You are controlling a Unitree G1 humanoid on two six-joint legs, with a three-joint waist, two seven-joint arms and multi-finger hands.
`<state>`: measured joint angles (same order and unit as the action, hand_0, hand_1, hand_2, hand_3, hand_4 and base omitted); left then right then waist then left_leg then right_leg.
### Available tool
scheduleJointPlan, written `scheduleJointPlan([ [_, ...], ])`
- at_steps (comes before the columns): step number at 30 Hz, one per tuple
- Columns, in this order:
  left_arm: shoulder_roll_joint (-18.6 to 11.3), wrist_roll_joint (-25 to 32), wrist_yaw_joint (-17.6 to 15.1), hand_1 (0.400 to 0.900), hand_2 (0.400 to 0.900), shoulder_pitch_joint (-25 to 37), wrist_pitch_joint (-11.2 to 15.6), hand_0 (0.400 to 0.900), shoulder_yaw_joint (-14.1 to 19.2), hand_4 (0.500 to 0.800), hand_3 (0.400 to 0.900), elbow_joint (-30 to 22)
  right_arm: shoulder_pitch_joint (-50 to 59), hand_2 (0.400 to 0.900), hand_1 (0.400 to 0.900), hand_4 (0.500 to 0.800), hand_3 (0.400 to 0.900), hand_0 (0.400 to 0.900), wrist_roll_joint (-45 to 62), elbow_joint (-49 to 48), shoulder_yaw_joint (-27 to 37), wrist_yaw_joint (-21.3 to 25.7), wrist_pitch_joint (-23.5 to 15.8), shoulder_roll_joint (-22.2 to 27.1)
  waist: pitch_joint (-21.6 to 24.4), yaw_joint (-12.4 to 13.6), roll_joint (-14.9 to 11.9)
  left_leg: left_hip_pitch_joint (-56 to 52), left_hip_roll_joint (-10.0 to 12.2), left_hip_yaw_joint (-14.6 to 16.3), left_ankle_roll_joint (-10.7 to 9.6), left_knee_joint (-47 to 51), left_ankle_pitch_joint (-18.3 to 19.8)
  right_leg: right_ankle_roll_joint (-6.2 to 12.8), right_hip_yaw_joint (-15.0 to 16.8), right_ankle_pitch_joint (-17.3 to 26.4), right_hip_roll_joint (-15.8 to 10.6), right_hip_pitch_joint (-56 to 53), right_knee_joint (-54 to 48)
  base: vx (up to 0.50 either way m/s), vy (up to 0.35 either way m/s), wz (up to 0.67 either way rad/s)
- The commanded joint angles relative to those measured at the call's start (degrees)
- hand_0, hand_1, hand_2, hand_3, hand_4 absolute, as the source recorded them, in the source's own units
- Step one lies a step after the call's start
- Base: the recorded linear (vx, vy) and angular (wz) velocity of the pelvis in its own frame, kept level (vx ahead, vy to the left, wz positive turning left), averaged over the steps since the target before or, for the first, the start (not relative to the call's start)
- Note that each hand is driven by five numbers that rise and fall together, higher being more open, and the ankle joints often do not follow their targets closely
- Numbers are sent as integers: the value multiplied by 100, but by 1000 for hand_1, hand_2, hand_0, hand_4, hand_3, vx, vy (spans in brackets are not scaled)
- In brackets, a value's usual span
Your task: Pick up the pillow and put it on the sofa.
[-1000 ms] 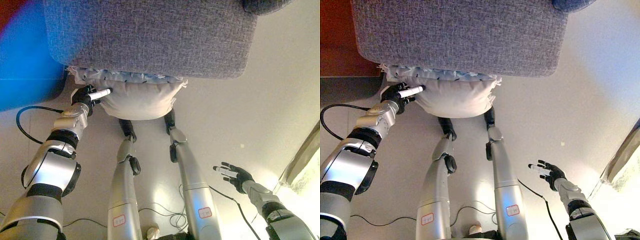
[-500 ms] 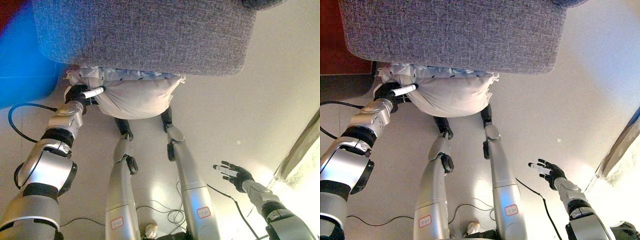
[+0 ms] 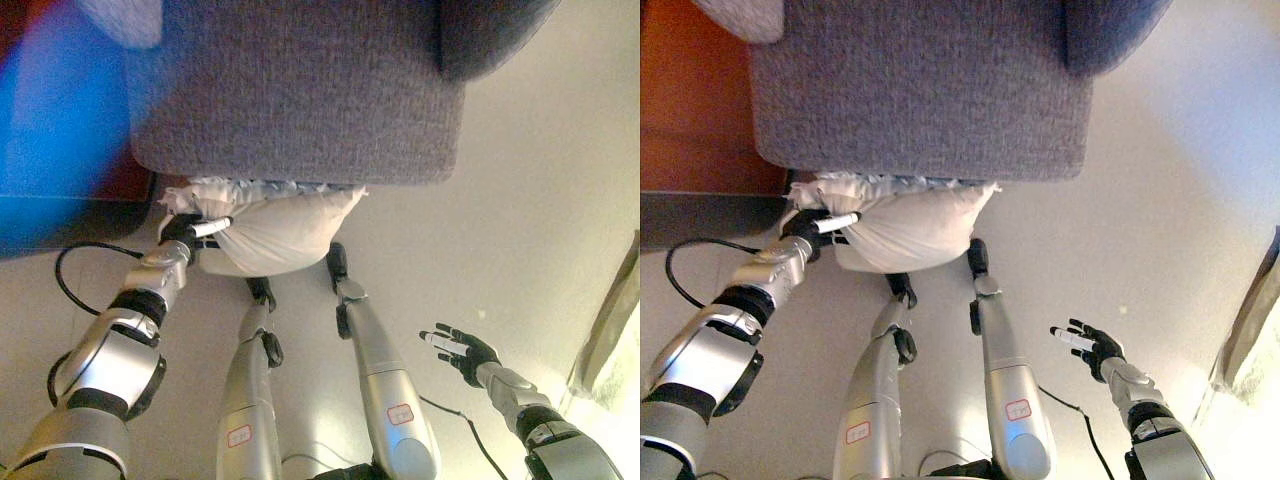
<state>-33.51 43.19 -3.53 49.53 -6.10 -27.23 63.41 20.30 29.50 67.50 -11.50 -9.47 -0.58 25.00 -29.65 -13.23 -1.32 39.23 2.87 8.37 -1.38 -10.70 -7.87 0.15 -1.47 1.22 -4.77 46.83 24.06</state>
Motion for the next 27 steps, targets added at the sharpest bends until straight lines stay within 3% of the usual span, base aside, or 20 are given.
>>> scheduleJointPlan([
  [1,-39,-228,382,400,400,315,533,400,449,500,400,-494,-626,900,900,800,900,900,-115,50,-38,73,33,358,-14,122,77,-81,-52,104,-455,-1072,870,369,-96,-19,91,-787,-811,53,10,-7],
  [8,270,-527,895,400,400,-622,462,400,586,500,400,-635,-860,900,900,800,900,900,-296,146,138,122,244,206,484,271,100,-1311,-190,219,-380,-472,881,419,-172,-118,11,-1930,-1078,99,25,-10],
  [14,511,-1059,1050,400,400,-1443,559,400,577,500,400,-814,-1236,900,900,800,900,900,-582,351,416,154,301,40,1032,336,253,-2449,-338,207,-290,229,854,499,-232,-145,-11,-2959,-1483,134,39,-6],
  [19,529,-1660,1249,400,400,-2083,517,400,572,500,400,-1144,-1737,900,900,800,900,900,-768,480,741,158,485,-73,1690,399,379,-3412,-445,162,-201,708,947,544,-328,-139,-20,-3941,-1940,225,15,4],
  [27,302,-2120,1623,400,400,-2305,526,400,568,500,400,-1379,-2068,900,900,800,900,900,-611,688,941,268,689,-302,2357,439,545,-4260,-548,150,-129,1233,967,633,-378,53,-17,-4687,-2478,146,-1,5],
])
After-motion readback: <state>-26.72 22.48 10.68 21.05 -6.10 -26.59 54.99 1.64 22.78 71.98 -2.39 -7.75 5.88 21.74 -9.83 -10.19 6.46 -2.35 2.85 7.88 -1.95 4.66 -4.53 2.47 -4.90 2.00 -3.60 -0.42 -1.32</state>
